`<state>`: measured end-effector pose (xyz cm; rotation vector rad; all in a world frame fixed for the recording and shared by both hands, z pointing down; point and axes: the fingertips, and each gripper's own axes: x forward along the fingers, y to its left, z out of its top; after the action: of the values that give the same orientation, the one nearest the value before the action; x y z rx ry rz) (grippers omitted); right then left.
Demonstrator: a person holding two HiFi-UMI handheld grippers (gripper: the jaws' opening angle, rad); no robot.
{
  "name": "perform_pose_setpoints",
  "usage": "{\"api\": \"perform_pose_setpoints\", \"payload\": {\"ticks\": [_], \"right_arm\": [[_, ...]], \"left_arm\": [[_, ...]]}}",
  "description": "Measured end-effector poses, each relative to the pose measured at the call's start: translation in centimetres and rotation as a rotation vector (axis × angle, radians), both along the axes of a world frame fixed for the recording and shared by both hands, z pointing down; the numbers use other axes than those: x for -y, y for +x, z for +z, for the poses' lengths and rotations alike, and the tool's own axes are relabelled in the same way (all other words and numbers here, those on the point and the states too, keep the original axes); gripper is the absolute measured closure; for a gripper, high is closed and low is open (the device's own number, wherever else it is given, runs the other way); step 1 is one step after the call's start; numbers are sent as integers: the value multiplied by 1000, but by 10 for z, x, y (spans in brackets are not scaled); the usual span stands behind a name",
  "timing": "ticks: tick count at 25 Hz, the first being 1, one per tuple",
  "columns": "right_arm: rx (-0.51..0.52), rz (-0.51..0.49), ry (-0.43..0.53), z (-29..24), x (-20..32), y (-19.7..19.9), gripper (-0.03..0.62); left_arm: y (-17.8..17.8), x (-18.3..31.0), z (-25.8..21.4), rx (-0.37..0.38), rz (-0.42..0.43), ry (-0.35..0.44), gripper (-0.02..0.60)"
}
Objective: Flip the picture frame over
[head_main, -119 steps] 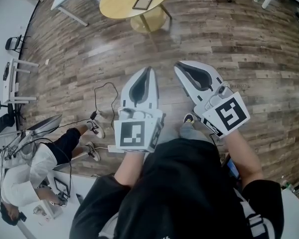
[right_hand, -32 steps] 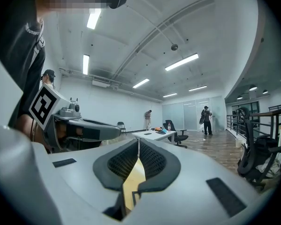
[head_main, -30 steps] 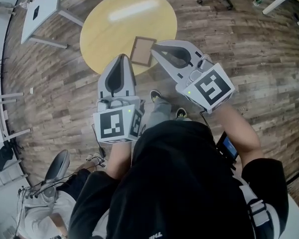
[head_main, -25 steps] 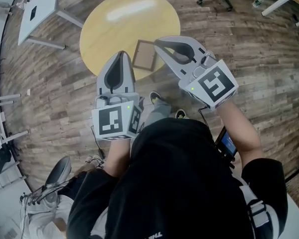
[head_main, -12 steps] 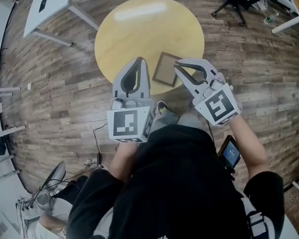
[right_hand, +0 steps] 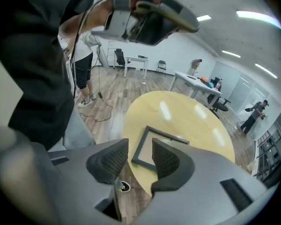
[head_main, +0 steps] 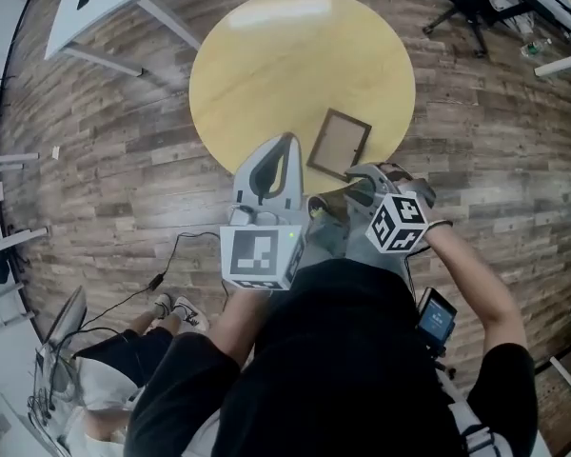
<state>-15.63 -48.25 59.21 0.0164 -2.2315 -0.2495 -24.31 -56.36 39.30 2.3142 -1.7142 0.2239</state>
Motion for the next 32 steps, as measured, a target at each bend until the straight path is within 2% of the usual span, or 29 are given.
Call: {"api": "perform_pose_setpoints", "payload": {"ticks": [3, 7, 15, 18, 21, 25, 29, 32], "right_arm": [[-103, -97, 69, 45, -5, 1, 395], [-197, -201, 200, 89, -4, 2, 363], [-152, -246, 365, 101, 0, -3, 357], [-163, -250, 412, 100, -7, -2, 400], [-145, -230, 323, 94, -17, 1, 450], [-74, -228, 235, 62, -26, -3, 469], [68, -110, 93, 13, -13, -18, 484], [198, 12, -74, -20, 6, -30, 489]], "left_arm": [[3, 5, 9, -4, -6, -28, 558], [4, 8, 18, 8, -4, -32, 558], [0, 5, 25, 3, -30, -69, 558], [2, 3, 28, 22, -9, -58, 558], [7, 3, 30, 8, -3, -75, 558], [11, 3, 26, 35, 25, -44, 558], [3, 4, 16, 31, -3, -45, 558], [-6, 8, 11, 44, -9, -19, 558]]}}
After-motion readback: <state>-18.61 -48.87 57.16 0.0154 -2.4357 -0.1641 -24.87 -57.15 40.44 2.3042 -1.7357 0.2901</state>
